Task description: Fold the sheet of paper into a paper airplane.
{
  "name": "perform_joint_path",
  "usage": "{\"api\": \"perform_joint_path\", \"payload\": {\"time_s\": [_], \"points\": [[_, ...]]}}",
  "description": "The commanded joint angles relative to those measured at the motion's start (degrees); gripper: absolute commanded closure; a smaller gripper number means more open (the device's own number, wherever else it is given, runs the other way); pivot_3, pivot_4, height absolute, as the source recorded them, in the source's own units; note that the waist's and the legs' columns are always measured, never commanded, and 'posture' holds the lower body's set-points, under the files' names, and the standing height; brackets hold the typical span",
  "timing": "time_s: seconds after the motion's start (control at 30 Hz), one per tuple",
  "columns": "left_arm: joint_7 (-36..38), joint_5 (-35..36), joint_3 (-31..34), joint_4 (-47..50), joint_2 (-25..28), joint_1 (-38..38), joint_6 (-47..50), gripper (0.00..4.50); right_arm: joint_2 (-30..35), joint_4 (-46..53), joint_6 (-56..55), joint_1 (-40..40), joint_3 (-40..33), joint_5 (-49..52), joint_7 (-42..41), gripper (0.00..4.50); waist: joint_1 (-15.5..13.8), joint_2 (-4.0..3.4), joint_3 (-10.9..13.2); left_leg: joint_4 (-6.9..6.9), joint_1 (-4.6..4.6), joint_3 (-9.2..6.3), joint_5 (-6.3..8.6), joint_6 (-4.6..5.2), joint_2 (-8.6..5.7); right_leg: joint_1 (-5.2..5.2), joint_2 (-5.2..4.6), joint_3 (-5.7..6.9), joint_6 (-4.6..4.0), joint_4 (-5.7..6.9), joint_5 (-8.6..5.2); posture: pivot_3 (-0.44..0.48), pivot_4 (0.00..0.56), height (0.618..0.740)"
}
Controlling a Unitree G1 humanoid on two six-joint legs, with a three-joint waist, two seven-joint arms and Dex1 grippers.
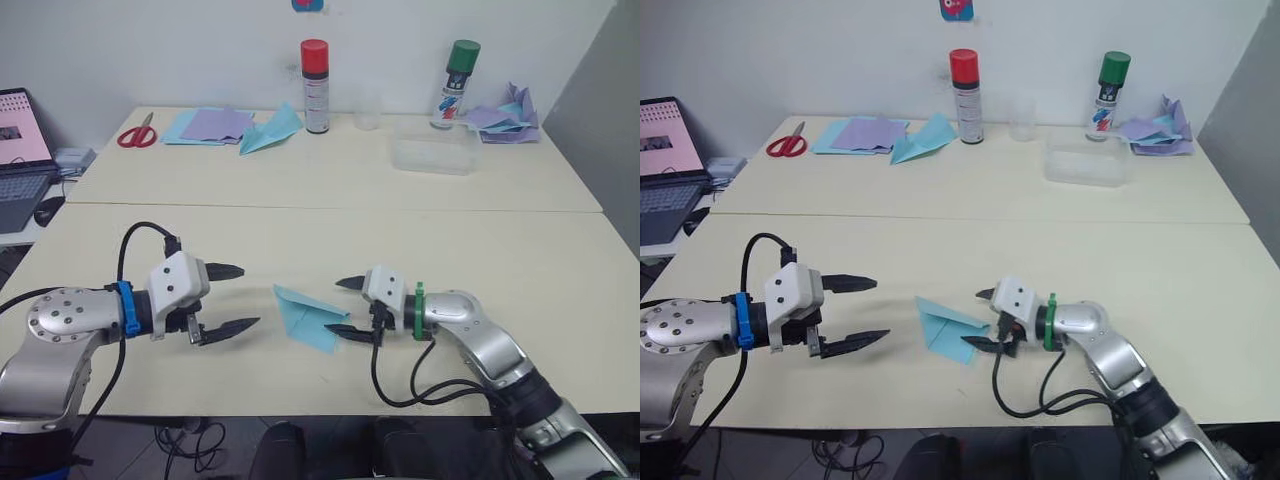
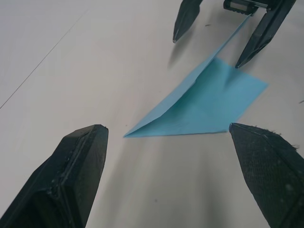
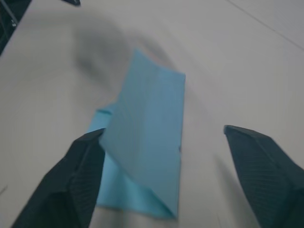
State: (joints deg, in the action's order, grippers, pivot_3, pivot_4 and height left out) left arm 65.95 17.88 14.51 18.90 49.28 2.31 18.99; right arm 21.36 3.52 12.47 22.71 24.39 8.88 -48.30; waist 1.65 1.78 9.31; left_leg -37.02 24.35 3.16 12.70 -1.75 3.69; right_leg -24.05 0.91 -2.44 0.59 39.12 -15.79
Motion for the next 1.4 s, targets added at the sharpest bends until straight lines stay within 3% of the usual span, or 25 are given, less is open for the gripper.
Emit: {"api": "perform_joint_path", "payload": {"time_s": [0.03, 0.3, 0.57, 0.8, 0.9, 1.1, 1.13, 1.23, 1.4], "points": [[-3.37, 0.72, 2.13, 0.81, -0.71, -0.63, -0.94, 0.00, -0.27, 0.73, -4.75, 0.89, -0.99, -0.82, -1.11, 1.52, -0.05, 0.00, 0.00, 0.00, 0.00, 0.01, 0.00, 0.00, 0.02, 0.00, -0.01, -0.01, -0.05, 0.00, 0.03, 0.000, 0.150, 0.740], [-7.10, 1.12, 0.63, 3.80, -2.28, -4.10, -0.57, 0.00, 5.24, 0.14, -12.31, 0.59, -2.97, -0.15, -8.98, 4.48, -0.13, 0.02, -0.01, -0.02, -0.01, 0.07, 0.00, 0.00, 0.00, 0.03, -0.06, -0.02, -0.12, 0.00, 0.08, 0.000, 0.150, 0.740], [-8.20, 1.47, -2.02, 3.51, -2.80, -1.61, -0.16, 0.00, 9.76, -9.25, -28.97, 4.71, -4.92, -1.96, -15.66, 4.48, -0.02, 0.01, 0.00, 0.02, -0.56, 0.16, 0.00, 0.00, -0.02, 0.46, 0.00, -0.05, -0.04, 0.00, 0.01, 0.000, 0.150, 0.740], [-8.66, 1.60, -4.96, 3.25, -3.71, 1.05, 0.52, 0.00, 10.25, -9.36, -30.17, 3.77, -3.91, -1.94, -18.73, 4.48, -0.05, 0.02, 0.00, 0.02, -0.57, 0.13, 0.00, 0.00, -0.01, 0.51, 0.01, -0.08, -0.18, 0.01, 0.07, 0.000, 0.150, 0.740], [-8.77, 1.87, -6.05, 2.98, -4.11, 2.60, 1.21, 0.00, 10.39, -8.29, -29.27, 2.96, -4.07, -1.99, -18.74, 3.96, -0.05, 0.02, 0.00, 0.01, -0.58, 0.12, 0.00, 0.00, -0.01, 0.54, 0.00, -0.08, -0.19, 0.02, 0.07, 0.000, 0.150, 0.740], [-11.19, 2.23, -8.79, 0.82, -6.82, 7.08, 4.05, 0.00, 13.92, 0.21, -22.09, 0.93, -6.81, 2.69, -20.28, 1.88, -0.18, 0.01, 0.00, -0.01, -0.58, 0.11, 0.00, 0.00, -0.01, 0.56, -0.02, -0.06, -0.14, 0.03, 0.06, 0.000, 0.150, 0.740], [-11.84, 1.99, -9.48, 0.21, -7.61, 8.14, 4.38, 0.00, 14.58, 2.32, -19.97, 0.56, -7.44, 4.16, -20.46, 1.88, -0.31, 0.01, 0.00, -0.02, -0.58, 0.11, 0.00, 0.00, -0.01, 0.58, -0.03, -0.05, -0.14, 0.03, 0.05, 0.000, 0.150, 0.740], [-13.59, 1.87, -11.18, -2.00, -10.41, 11.26, 4.86, 0.56, 14.56, 7.66, -10.95, 0.52, -10.09, 9.16, -17.90, 1.83, -0.31, 0.02, 0.00, -0.03, -0.58, 0.10, 0.00, 0.00, -0.03, 0.62, -0.03, -0.04, -0.13, 0.02, 0.06, 0.000, 0.150, 0.740], [-14.29, -1.29, -15.61, -9.38, -13.74, 16.59, 1.84, 2.17, 10.78, 9.26, 2.72, 2.55, -13.66, 12.47, -9.03, 1.83, -0.16, 0.02, -0.01, -0.04, -0.62, 0.08, 0.00, -0.01, -0.06, 0.65, 0.02, -0.06, -0.16, 0.05, 0.08, 0.000, 0.150, 0.740]]}}
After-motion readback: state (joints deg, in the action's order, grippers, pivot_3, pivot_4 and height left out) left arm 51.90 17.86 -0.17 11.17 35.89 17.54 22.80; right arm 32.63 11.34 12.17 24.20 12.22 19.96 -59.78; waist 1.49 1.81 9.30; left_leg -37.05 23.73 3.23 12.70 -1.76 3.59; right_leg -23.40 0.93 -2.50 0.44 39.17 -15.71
